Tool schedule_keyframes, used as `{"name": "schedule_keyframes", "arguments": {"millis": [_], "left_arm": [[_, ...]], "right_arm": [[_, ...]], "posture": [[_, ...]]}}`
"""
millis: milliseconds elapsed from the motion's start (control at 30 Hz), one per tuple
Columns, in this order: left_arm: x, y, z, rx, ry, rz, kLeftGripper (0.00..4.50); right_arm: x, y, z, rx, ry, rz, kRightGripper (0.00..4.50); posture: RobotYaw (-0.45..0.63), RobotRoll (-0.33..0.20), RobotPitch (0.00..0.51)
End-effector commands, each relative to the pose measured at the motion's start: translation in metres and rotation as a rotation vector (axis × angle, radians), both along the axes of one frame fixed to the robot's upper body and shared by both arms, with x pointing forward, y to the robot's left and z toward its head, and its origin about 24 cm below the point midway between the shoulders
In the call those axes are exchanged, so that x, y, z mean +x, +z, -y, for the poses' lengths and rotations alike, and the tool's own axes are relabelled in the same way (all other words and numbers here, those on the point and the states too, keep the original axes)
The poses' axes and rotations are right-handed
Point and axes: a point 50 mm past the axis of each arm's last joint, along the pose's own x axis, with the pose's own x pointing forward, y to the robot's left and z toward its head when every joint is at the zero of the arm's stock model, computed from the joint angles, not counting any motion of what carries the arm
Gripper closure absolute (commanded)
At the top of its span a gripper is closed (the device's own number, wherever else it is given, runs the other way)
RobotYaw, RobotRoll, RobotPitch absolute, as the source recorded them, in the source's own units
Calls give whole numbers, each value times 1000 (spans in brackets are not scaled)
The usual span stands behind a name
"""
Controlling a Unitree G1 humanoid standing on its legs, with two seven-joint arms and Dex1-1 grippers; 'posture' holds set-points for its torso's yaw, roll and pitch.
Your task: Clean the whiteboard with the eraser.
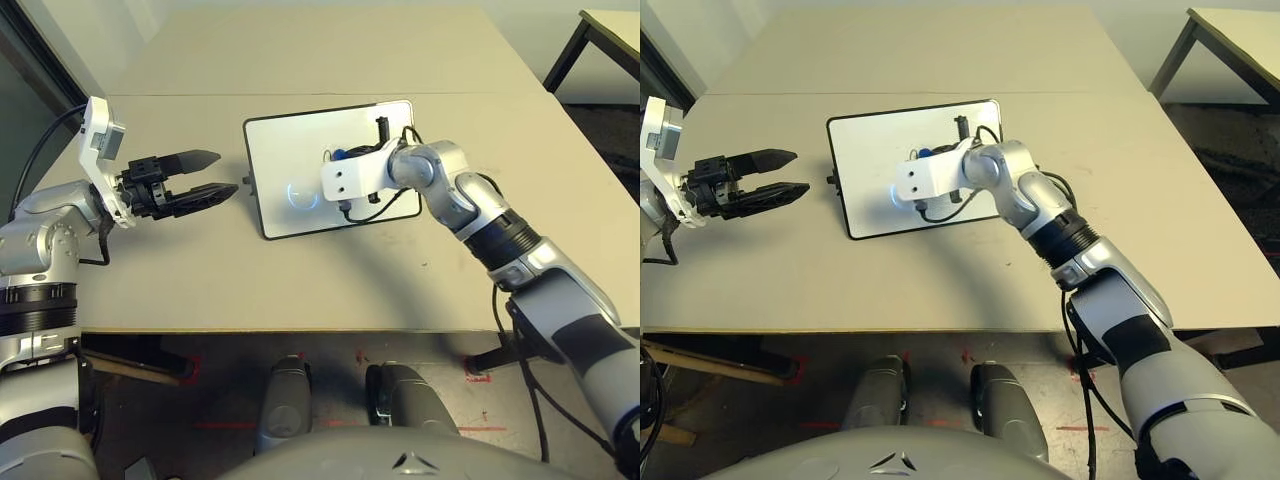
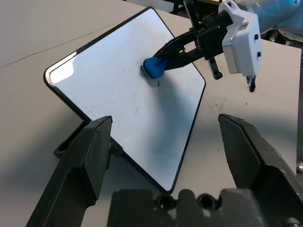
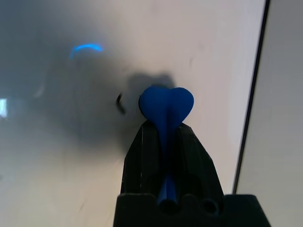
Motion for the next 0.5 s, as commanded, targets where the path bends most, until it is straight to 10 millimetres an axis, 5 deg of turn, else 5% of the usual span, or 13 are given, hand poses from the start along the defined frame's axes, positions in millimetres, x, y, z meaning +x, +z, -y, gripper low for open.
{"name": "schedule_keyframes", "arguments": {"millis": [33, 500], "left_arm": [[0, 1, -1, 9, 8, 1, 0], [0, 0, -1, 7, 7, 2, 0]], "right_arm": [[-2, -4, -9, -28, 35, -5, 4288], [6, -10, -7, -72, 20, 16, 4288]], "posture": [[318, 0, 79], [320, 0, 81]]}}
